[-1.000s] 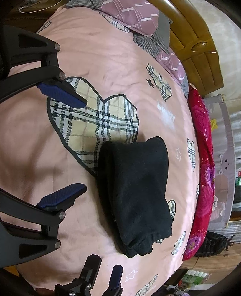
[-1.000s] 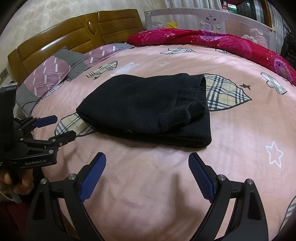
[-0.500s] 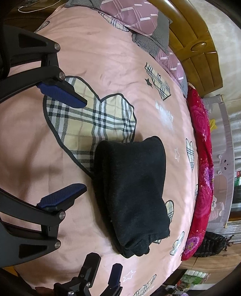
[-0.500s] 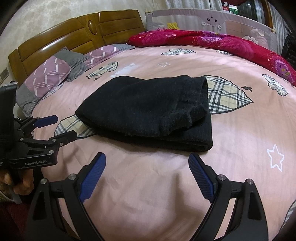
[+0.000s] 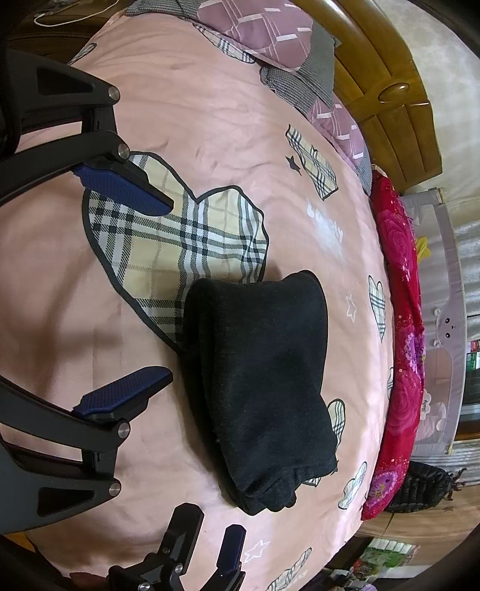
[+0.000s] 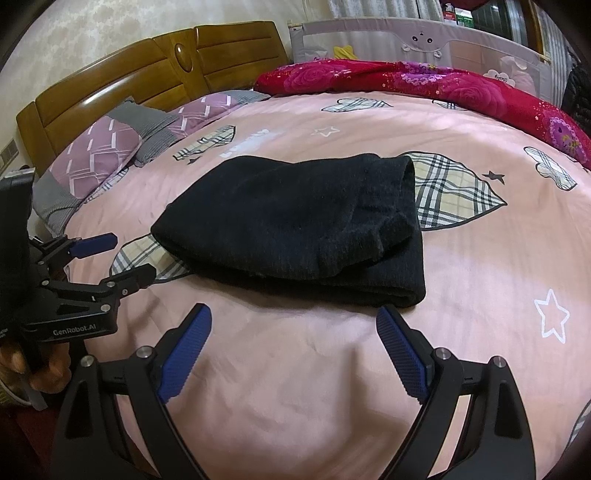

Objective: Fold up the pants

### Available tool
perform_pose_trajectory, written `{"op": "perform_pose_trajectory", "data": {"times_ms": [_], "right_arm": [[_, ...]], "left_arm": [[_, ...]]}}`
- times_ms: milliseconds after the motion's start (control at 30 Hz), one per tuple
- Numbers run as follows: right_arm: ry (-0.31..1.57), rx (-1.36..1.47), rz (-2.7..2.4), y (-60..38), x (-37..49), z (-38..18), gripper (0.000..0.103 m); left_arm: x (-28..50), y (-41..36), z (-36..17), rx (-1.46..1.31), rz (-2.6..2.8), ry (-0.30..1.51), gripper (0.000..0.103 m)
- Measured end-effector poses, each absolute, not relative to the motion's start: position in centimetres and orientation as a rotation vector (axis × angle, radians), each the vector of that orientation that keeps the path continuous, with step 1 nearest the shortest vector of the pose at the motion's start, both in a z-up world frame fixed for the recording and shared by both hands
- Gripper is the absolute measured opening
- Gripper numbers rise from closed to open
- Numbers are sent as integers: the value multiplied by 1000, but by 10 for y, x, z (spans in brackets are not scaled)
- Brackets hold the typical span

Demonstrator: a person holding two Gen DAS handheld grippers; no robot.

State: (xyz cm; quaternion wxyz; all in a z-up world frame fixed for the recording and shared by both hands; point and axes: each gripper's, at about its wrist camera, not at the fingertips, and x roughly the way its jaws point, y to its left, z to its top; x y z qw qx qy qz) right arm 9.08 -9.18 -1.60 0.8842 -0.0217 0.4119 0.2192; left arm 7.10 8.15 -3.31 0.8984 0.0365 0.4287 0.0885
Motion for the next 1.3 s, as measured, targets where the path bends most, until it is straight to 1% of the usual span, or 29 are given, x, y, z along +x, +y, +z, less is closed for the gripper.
{"op": "perform_pose_trajectory", "data": {"times_ms": [1300], "right_arm": [[828,-1,439,-97,95,-9,91]], "left_arm": [[74,79,-26,61,181,874,84]]}}
